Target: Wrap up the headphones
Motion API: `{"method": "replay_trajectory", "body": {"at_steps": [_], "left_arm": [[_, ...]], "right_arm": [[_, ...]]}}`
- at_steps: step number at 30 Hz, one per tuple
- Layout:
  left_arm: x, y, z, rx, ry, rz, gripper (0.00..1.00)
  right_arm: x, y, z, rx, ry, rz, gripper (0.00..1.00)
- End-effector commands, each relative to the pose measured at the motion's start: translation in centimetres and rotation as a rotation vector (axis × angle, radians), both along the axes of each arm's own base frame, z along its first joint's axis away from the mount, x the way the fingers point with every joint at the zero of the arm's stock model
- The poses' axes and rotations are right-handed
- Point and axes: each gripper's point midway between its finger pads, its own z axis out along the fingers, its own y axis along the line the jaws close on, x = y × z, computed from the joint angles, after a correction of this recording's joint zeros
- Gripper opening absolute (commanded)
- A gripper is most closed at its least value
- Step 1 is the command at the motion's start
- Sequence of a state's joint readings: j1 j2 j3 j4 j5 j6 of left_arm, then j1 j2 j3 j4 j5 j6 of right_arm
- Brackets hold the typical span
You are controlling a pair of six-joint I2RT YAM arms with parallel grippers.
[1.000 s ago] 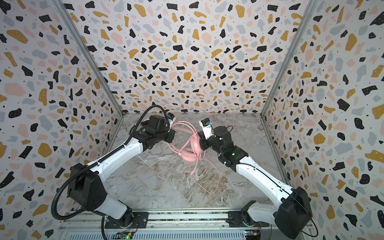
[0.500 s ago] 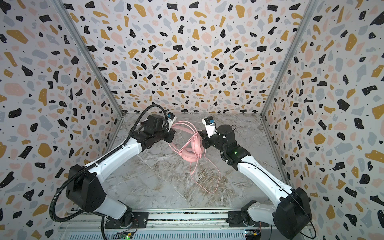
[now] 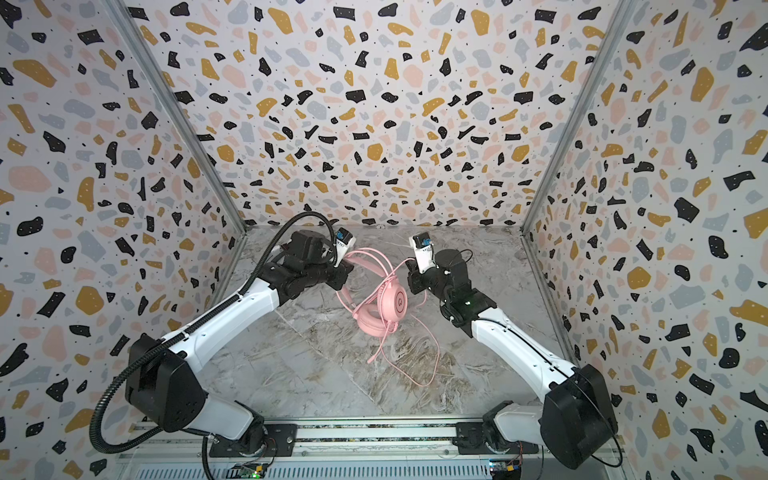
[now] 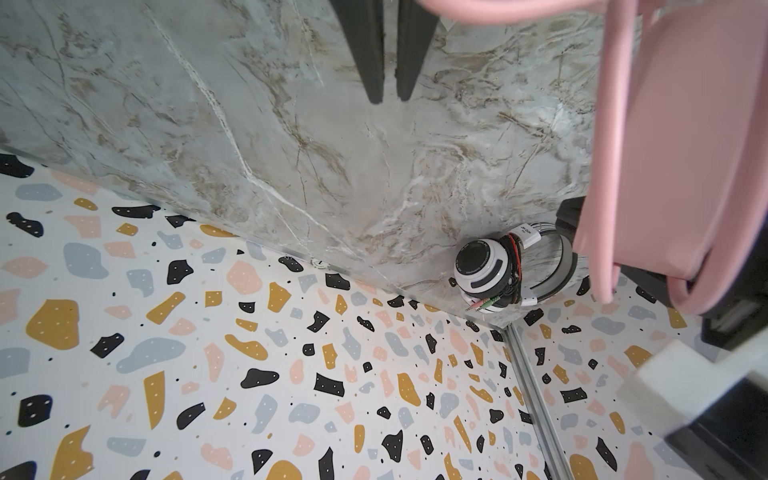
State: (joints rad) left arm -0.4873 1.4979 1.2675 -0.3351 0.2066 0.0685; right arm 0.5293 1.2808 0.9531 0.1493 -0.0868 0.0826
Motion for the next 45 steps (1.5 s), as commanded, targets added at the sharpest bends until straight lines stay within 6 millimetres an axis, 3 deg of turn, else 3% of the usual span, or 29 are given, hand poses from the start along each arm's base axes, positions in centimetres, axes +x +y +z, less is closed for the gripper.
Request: {"method": "replay_trajectory", "body": {"at_steps": [1, 10, 17, 28, 35, 45], "left_arm": [[-1.5, -2.5, 3.6, -0.141, -0.059, -0.144, 0.00], [-3.6, -4.2, 6.1, -0.300, -0.061, -0.292, 0.00], [-4.7, -4.1, 8.8, -0.430, -0.100, -0.359, 0.00], [-4.7, -3.1, 12.1, -0.556, -0.151, -0.340, 0.00], [-3.1, -2.3, 13.2, -0.643, -0.120, -0.247, 0.00], [1.0, 1.3, 19.4, -0.911, -0.135, 0.122, 0.00]], "right_arm": [[0.8, -0.8, 0.3, 0.012, -0.030, -0.035, 0.10], [1.1, 0.7, -1.6, 0.078, 0.037, 0.047, 0.10], [1.0, 2.0, -3.3, 0.124, 0.088, 0.105, 0.10], [1.2, 4.6, -6.1, 0.248, 0.196, 0.196, 0.09], [1.5, 6.4, -9.0, 0.281, 0.282, 0.245, 0.06], [1.6, 7.4, -10.8, 0.288, 0.323, 0.255, 0.04]]}}
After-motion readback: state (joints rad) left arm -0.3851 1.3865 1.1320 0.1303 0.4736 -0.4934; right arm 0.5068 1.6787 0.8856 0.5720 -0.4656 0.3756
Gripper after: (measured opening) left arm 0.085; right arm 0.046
